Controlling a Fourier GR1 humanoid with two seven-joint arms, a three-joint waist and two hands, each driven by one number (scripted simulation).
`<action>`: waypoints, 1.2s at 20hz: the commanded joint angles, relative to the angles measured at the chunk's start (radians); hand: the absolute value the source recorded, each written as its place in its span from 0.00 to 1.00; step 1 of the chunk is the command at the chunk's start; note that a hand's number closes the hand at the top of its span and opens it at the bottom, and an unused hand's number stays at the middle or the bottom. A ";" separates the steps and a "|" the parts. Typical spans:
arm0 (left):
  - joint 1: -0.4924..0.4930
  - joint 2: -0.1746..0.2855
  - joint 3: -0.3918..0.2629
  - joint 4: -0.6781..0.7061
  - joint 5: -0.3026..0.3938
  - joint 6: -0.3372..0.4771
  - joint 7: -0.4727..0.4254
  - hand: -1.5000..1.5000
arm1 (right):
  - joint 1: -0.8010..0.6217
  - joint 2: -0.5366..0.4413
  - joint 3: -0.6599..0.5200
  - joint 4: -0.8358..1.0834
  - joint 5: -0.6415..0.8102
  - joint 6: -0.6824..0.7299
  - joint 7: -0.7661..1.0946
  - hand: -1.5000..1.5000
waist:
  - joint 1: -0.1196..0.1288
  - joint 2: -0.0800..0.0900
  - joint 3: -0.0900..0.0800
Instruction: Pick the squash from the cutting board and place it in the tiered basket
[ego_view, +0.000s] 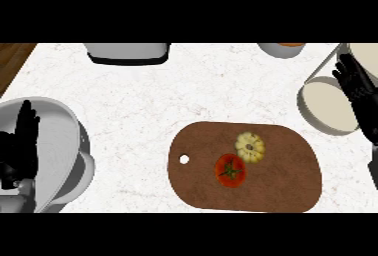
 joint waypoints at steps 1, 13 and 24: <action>-0.069 0.013 0.011 0.019 -0.027 -0.034 0.019 0.50 | 0.016 0.029 0.019 -0.130 0.029 -0.022 0.064 1.00 | -0.015 0.010 0.010; -0.042 0.026 -0.121 -0.012 -0.069 -0.154 -0.045 0.50 | 0.228 0.116 0.155 -0.422 0.483 -0.502 0.253 0.00 | -0.052 0.004 0.007; -0.069 0.044 -0.113 -0.054 -0.060 -0.183 -0.001 0.50 | 0.217 -0.249 0.334 -0.784 0.658 -0.018 0.822 0.00 | -0.025 0.004 0.001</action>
